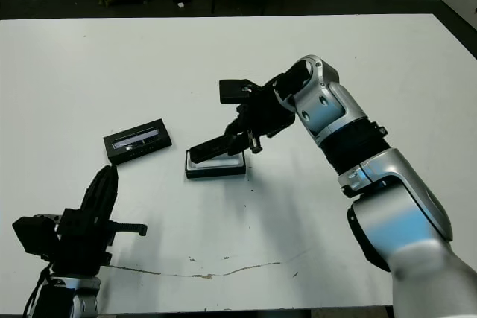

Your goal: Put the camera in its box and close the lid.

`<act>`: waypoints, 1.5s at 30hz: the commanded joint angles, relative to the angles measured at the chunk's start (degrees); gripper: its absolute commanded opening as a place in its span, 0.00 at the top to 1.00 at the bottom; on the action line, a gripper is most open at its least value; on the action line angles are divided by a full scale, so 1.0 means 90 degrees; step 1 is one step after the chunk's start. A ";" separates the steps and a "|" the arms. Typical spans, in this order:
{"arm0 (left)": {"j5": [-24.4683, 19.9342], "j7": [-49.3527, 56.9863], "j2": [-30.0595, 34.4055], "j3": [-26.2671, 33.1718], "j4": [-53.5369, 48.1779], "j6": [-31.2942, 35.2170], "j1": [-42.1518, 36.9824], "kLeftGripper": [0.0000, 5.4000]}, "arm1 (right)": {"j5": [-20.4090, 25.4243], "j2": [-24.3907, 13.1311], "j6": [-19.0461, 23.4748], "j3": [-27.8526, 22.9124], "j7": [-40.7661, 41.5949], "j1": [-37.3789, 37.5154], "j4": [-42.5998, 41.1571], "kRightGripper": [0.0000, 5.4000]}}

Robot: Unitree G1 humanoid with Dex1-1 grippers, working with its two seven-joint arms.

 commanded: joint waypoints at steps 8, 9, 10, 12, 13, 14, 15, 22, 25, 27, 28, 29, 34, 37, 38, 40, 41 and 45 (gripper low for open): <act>-0.0029 -0.0072 0.0091 0.0058 0.0057 0.0101 0.0394 1.00 | -0.0128 0.0007 0.0236 0.0127 0.0092 0.0090 0.0123 0.94; -0.0025 -0.0072 0.0088 0.0050 0.0052 0.0103 0.0397 1.00 | -0.0147 -0.0003 0.0224 0.0133 0.0081 0.0107 0.0097 0.94; -0.0043 -0.0082 0.0083 0.0045 0.0059 0.0089 0.0397 1.00 | -0.0142 -0.0002 0.0224 0.0128 0.0084 0.0122 0.0102 0.94; -0.0096 -0.0118 0.0091 0.0041 0.0063 0.0088 0.0407 1.00 | -0.0123 0.0008 0.0271 0.0129 0.0112 0.0132 0.0135 0.94; -0.0090 -0.0115 0.0097 0.0039 0.0058 0.0094 0.0415 1.00 | -0.0122 0.0003 0.0244 0.0130 0.0108 0.0144 0.0128 0.94; -0.0035 -0.0100 0.0113 0.0038 0.0051 0.0088 0.0423 1.00 | -0.0118 0.0002 0.0224 0.0134 0.0117 0.0149 0.0134 0.94; 0.0004 -0.0087 0.0123 0.0040 0.0044 0.0090 0.0430 1.00 | -0.0113 0.0000 0.0183 0.0140 0.0133 0.0153 0.0145 0.94; 0.0001 -0.0080 0.0096 0.0038 0.0020 0.0115 0.0469 1.00 | -0.0163 -0.0014 -0.0079 0.0269 0.0236 0.0213 0.0121 0.94; 0.0009 -0.0039 0.0067 0.0028 -0.0031 0.0191 0.0503 1.00 | -0.0210 -0.0003 -0.0138 0.0309 0.0252 0.0235 0.0099 0.94; 0.0030 -0.0026 0.0073 0.0020 -0.0042 0.0212 0.0522 1.00 | -0.0233 0.0019 -0.0069 0.0328 0.0263 0.0242 0.0100 0.94; 0.0026 -0.0029 0.0076 0.0017 -0.0038 0.0205 0.0528 1.00 | -0.0239 0.0045 0.0041 0.0354 0.0309 0.0223 0.0134 0.94; 0.0016 -0.0039 0.0075 0.0016 -0.0011 0.0166 0.0524 1.00 | -0.0251 0.0076 0.0156 0.0393 0.0365 0.0190 0.0190 0.94; 0.0034 -0.0041 0.0079 -0.0009 -0.0008 0.0132 0.0559 1.00 | -0.0342 0.0112 -0.0008 0.0533 0.0336 0.0211 0.0191 0.94; 0.0036 -0.0039 0.0078 -0.0021 -0.0004 0.0127 0.0587 1.00 | -0.0368 0.0179 0.0148 0.0569 0.0331 0.0222 0.0256 0.94; 0.0028 -0.0038 0.0071 -0.0022 0.0009 0.0110 0.0591 1.00 | -0.0369 0.0199 0.0167 0.0570 0.0331 0.0225 0.0284 0.94; 0.0016 -0.0046 0.0064 -0.0021 0.0043 0.0063 0.0597 1.00 | -0.0372 0.0249 0.0158 0.0556 0.0287 0.0257 0.0332 0.94; 0.0013 -0.0050 0.0063 -0.0021 0.0052 0.0045 0.0599 1.00 | -0.0375 0.0263 0.0117 0.0543 0.0260 0.0280 0.0333 0.94; 0.0008 -0.0066 0.0062 -0.0022 0.0123 -0.0049 0.0590 1.00 | -0.0342 0.0356 0.0169 0.0504 0.0284 0.0291 0.0431 0.94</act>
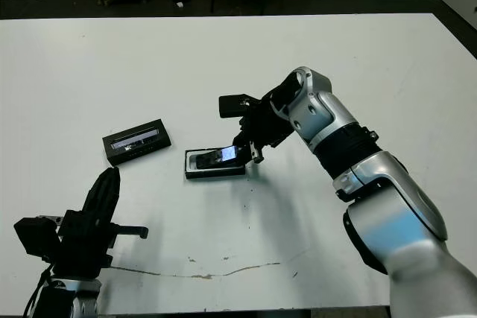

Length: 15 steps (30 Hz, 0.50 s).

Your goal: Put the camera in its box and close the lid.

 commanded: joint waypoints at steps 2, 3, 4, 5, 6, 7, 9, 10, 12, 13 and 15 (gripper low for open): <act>0.0027 0.0002 0.0070 0.0008 0.0158 -0.0007 0.0505 1.00 | 0.0013 0.0212 0.0201 0.0160 0.0155 0.0214 0.0098 0.94; 0.0032 0.0000 0.0074 0.0007 0.0171 -0.0018 0.0505 1.00 | -0.0002 0.0226 0.0224 0.0178 0.0157 0.0209 0.0063 0.94; 0.0061 -0.0001 0.0081 0.0008 0.0199 -0.0064 0.0500 1.00 | -0.0011 0.0239 0.0198 0.0199 0.0159 0.0208 0.0014 0.94; 0.0078 -0.0003 0.0086 0.0008 0.0219 -0.0100 0.0496 1.00 | -0.0039 0.0249 0.0154 0.0226 0.0134 0.0210 -0.0054 0.94; 0.0087 -0.0011 0.0090 0.0010 0.0250 -0.0151 0.0489 1.00 | -0.0054 0.0264 0.0119 0.0239 0.0110 0.0215 -0.0115 0.94; 0.0072 -0.0021 0.0088 0.0013 0.0271 -0.0179 0.0483 1.00 | -0.0051 0.0290 0.0132 0.0242 0.0103 0.0214 -0.0150 0.94; 0.0028 -0.0013 0.0064 0.0004 0.0268 -0.0166 0.0496 1.00 | -0.0032 0.0361 0.0237 0.0237 0.0107 0.0205 -0.0176 0.94; 0.0037 0.0021 0.0047 -0.0012 0.0224 -0.0112 0.0524 1.00 | -0.0010 0.0406 0.0350 0.0222 0.0106 0.0204 -0.0181 0.94; 0.0079 0.0077 0.0026 -0.0035 0.0179 -0.0068 0.0560 1.00 | -0.0002 0.0450 0.0381 0.0215 0.0070 0.0223 -0.0236 0.94; 0.0108 0.0093 0.0031 -0.0041 0.0177 -0.0072 0.0565 1.00 | 0.0008 0.0466 0.0311 0.0220 0.0073 0.0228 -0.0260 0.94; 0.0122 0.0119 0.0039 -0.0052 0.0175 -0.0071 0.0568 1.00 | 0.0008 0.0480 0.0114 0.0235 0.0060 0.0229 -0.0320 0.94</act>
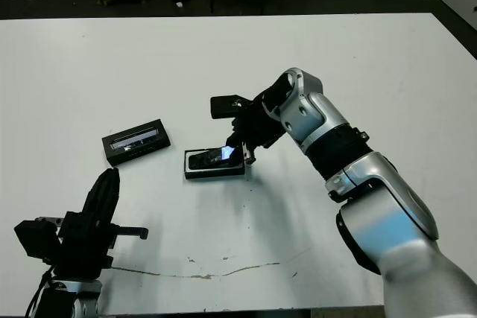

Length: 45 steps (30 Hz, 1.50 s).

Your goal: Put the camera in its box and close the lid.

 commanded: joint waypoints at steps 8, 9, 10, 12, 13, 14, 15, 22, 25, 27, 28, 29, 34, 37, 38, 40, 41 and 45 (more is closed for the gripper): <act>0.0096 0.0138 0.0050 -0.0024 0.0051 0.0073 0.0557 1.00 | 0.0034 0.0292 -0.0359 0.0233 0.0028 0.0298 -0.0337 0.94; 0.0106 0.0146 0.0052 -0.0026 0.0050 0.0085 0.0559 1.00 | 0.0006 0.0291 -0.0358 0.0253 0.0013 0.0308 -0.0352 0.94; 0.0097 0.0172 0.0032 -0.0034 0.0022 0.0139 0.0572 1.00 | 0.0007 0.0303 -0.0317 0.0250 0.0018 0.0316 -0.0328 0.94; 0.0089 0.0193 0.0015 -0.0043 0.0004 0.0161 0.0584 1.00 | -0.0018 0.0305 -0.0228 0.0249 0.0009 0.0334 -0.0322 0.94; 0.0040 0.0159 0.0026 -0.0040 0.0030 0.0114 0.0576 1.00 | -0.0036 0.0294 -0.0207 0.0262 0.0021 0.0336 -0.0321 0.94; -0.0001 0.0121 0.0043 -0.0031 0.0064 0.0065 0.0561 1.00 | -0.0016 0.0286 -0.0252 0.0255 0.0065 0.0340 -0.0287 0.94; -0.0030 0.0093 0.0055 -0.0020 0.0101 0.0021 0.0544 1.00 | -0.0002 0.0248 -0.0427 0.0250 0.0090 0.0354 -0.0277 0.91; 0.0027 0.0115 0.0071 -0.0031 0.0067 0.0090 0.0538 1.00 | -0.0003 0.0096 -0.1585 0.0224 0.0101 0.0437 -0.0165 0.63; 0.0052 0.0120 0.0078 -0.0033 0.0065 0.0074 0.0542 1.00 | -0.0053 0.0039 -0.1847 0.0183 -0.0019 0.0502 -0.0172 0.51; 0.0044 0.0123 0.0074 -0.0034 0.0049 0.0084 0.0551 1.00 | -0.0084 0.0031 -0.1845 0.0162 -0.0074 0.0526 -0.0172 0.43; 0.0028 0.0128 0.0066 -0.0036 0.0036 0.0107 0.0555 1.00 | -0.0072 0.0039 -0.1763 0.0119 -0.0118 0.0556 -0.0183 0.39; 0.0022 0.0128 0.0065 -0.0035 0.0036 0.0115 0.0554 1.00 | -0.0064 0.0046 -0.1650 0.0088 -0.0142 0.0576 -0.0198 0.35; -0.0028 0.0081 0.0082 -0.0030 0.0064 0.0079 0.0525 1.00 | -0.0130 -0.0004 -0.1520 0.0060 -0.0229 0.0642 -0.0299 0.15; -0.0015 0.0079 0.0099 -0.0028 0.0053 0.0094 0.0524 1.00 | -0.0184 -0.0036 -0.1396 0.0077 -0.0244 0.0661 -0.0378 0.03; -0.0014 0.0085 0.0095 -0.0028 0.0053 0.0102 0.0525 1.00 | -0.0174 -0.0045 -0.1404 0.0068 -0.0242 0.0669 -0.0382 0.00; -0.0007 0.0109 0.0077 -0.0031 0.0051 0.0114 0.0528 1.00 | -0.0152 -0.0076 -0.1400 0.0020 -0.0266 0.0680 -0.0375 0.00; -0.0007 0.0106 0.0074 -0.0029 0.0073 0.0080 0.0523 1.00 | -0.0128 -0.0096 -0.1365 -0.0031 -0.0281 0.0681 -0.0373 0.00; -0.0035 0.0112 0.0076 -0.0017 0.0036 0.0154 0.0531 1.00 | 0.0023 -0.0190 -0.1279 -0.0324 -0.0362 0.0654 -0.0411 0.00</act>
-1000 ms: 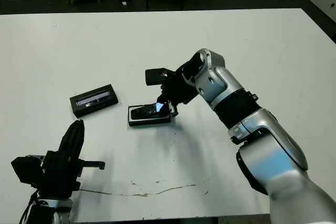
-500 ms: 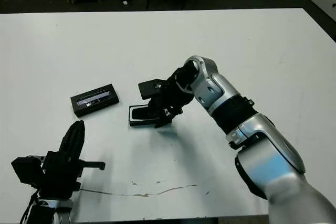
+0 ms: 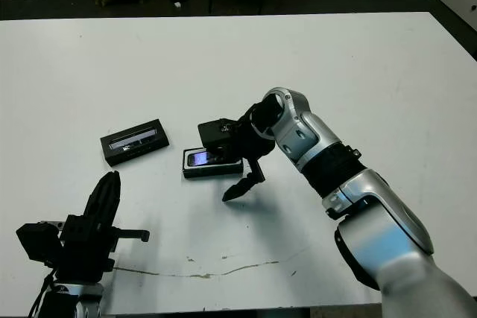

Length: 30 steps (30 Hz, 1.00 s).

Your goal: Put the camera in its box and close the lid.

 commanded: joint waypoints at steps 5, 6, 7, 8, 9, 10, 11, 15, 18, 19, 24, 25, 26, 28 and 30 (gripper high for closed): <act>-0.0037 -0.0040 0.0094 0.0060 0.0076 0.0108 0.0424 1.00 | 0.0208 -0.0355 0.0534 -0.0576 -0.0313 0.0033 -0.0280 0.00; -0.0012 -0.0034 0.0099 0.0060 0.0078 0.0110 0.0416 1.00 | 0.0251 -0.0390 0.0496 -0.0633 -0.0346 0.0063 -0.0363 0.00; 0.0017 -0.0034 0.0108 0.0059 0.0083 0.0098 0.0411 1.00 | 0.0297 -0.0427 0.0439 -0.0702 -0.0398 0.0105 -0.0461 0.00; 0.0041 -0.0030 0.0113 0.0057 0.0077 0.0102 0.0413 1.00 | 0.0332 -0.0456 0.0388 -0.0748 -0.0437 0.0135 -0.0534 0.00; 0.0071 -0.0015 0.0114 0.0052 0.0054 0.0129 0.0423 1.00 | 0.0359 -0.0498 0.0225 -0.0780 -0.0469 0.0151 -0.0602 0.00; 0.0085 -0.0005 0.0110 0.0046 0.0034 0.0148 0.0433 1.00 | 0.0378 -0.0540 0.0140 -0.0802 -0.0481 0.0145 -0.0689 0.00; 0.0087 -0.0002 0.0108 0.0044 0.0014 0.0159 0.0444 1.00 | 0.0412 -0.0586 0.0194 -0.0835 -0.0466 0.0105 -0.0814 0.00; 0.0089 0.0003 0.0096 0.0052 0.0017 0.0141 0.0443 1.00 | 0.0910 -0.0647 0.0892 -0.1236 -0.0369 -0.0080 -0.1050 0.00; 0.0086 0.0008 0.0093 0.0049 0.0010 0.0156 0.0445 1.00 | 0.1248 -0.0736 0.1455 -0.1591 -0.0485 -0.0193 -0.1277 0.00; 0.0080 -0.0009 0.0105 0.0053 0.0020 0.0142 0.0437 1.00 | 0.1356 -0.0782 0.1589 -0.1709 -0.0512 -0.0230 -0.1381 0.00; 0.0019 -0.0044 0.0106 0.0065 0.0028 0.0139 0.0422 1.00 | 0.1968 -0.0829 0.2161 -0.2399 -0.1048 -0.0039 -0.2049 0.00; 0.0033 -0.0037 0.0097 0.0067 0.0031 0.0122 0.0420 1.00 | 0.2128 -0.0736 0.2271 -0.2651 -0.1394 0.0156 -0.2254 0.00; 0.0037 -0.0029 0.0091 0.0066 0.0012 0.0135 0.0422 1.00 | 0.2280 -0.0608 0.2472 -0.2921 -0.1833 0.0394 -0.2526 0.00; 0.0039 -0.0026 0.0091 0.0080 0.0012 0.0127 0.0409 1.00 | 0.2482 -0.0333 0.2706 -0.3370 -0.2758 0.0948 -0.3151 0.00; 0.0156 0.0001 0.0119 0.0122 0.0026 0.0046 0.0385 1.00 | 0.2609 -0.0003 0.2692 -0.3727 -0.3662 0.1641 -0.3814 0.04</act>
